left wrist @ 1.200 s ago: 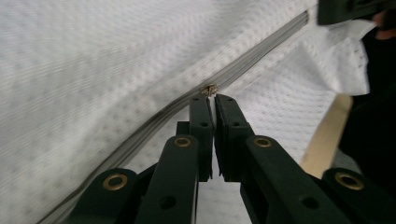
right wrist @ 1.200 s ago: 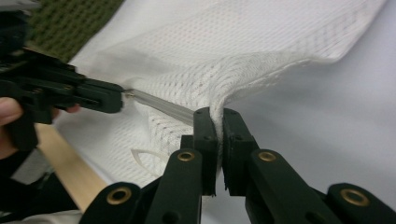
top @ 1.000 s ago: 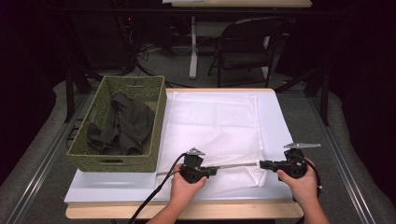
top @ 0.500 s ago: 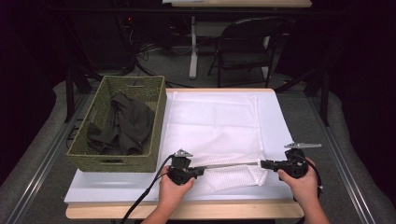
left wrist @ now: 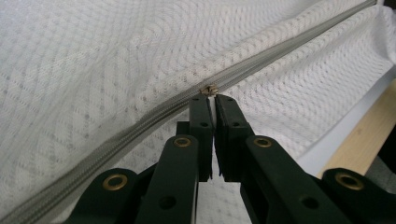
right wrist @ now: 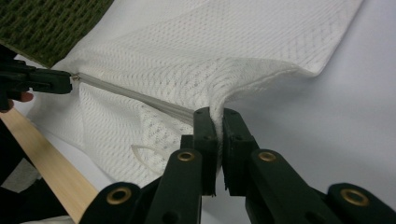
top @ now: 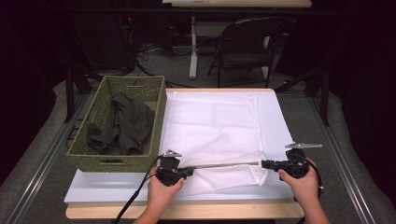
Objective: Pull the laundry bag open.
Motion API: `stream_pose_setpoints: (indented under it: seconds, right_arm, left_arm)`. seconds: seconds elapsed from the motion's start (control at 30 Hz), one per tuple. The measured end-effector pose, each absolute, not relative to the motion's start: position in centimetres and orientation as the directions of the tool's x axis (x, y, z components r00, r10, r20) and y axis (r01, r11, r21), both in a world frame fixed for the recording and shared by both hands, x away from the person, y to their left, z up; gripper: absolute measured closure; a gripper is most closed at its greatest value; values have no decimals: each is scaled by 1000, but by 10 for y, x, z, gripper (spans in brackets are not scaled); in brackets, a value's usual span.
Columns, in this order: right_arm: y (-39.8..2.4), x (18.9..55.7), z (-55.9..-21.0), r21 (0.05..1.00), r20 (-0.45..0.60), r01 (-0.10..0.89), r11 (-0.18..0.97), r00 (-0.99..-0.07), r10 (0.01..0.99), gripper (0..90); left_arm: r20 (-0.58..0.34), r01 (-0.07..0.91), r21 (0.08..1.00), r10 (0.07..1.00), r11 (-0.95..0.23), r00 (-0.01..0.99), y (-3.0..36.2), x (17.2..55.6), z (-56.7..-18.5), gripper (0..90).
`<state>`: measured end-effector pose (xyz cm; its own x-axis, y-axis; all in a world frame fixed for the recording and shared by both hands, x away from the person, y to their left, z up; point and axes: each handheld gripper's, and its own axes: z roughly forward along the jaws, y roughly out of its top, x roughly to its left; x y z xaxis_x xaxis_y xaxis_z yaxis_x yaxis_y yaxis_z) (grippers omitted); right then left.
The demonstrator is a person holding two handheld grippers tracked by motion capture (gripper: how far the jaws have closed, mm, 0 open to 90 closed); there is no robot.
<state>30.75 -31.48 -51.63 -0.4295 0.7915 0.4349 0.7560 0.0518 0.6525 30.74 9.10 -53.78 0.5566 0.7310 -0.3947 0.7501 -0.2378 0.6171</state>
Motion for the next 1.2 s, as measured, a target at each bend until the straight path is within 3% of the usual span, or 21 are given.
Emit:
stream_pose_setpoints:
  seconds: [1.2]
  right_arm:
    - [-316,308,-517,650,414,757,62,-422,807,860]
  left_arm:
    - [-278,759,612,838,-222,469,154,279,-540,867]
